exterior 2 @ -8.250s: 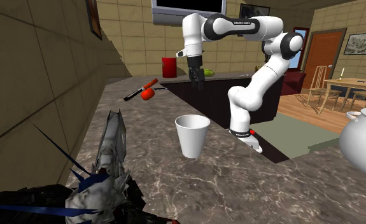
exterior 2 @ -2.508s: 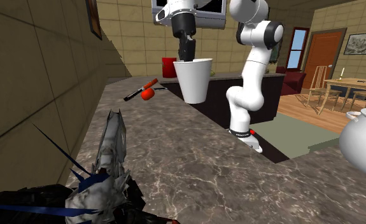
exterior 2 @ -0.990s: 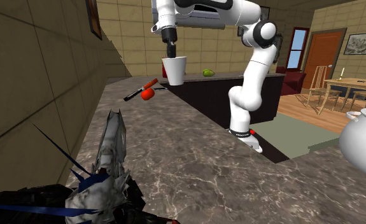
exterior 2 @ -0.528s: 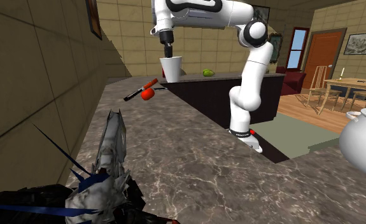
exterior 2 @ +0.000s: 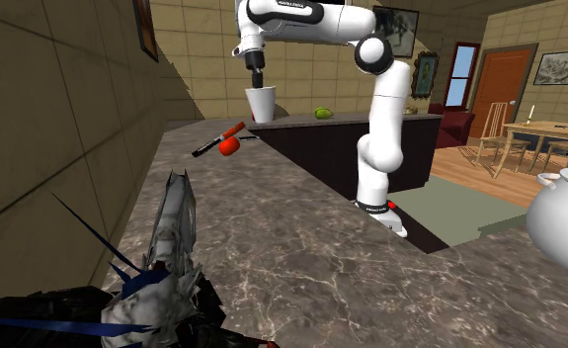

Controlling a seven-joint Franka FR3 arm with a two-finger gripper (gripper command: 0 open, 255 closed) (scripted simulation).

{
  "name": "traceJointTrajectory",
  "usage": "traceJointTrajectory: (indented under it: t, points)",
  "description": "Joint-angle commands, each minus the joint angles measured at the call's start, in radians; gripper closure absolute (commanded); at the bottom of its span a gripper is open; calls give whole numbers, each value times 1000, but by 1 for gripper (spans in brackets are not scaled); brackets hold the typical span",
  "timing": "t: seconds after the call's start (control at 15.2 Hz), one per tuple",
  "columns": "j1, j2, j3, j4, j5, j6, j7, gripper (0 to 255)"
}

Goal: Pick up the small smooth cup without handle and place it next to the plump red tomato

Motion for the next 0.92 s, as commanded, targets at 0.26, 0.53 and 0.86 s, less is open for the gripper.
traceJointTrajectory:
  t: [0.26,0.53,0.86]
  points:
    - [-90,196,-94,225,45,-67,-173,255]
    - [-189,366,-138,444,112,-144,-276,255]
    - [-160,310,-131,296,81,-46,-273,255]
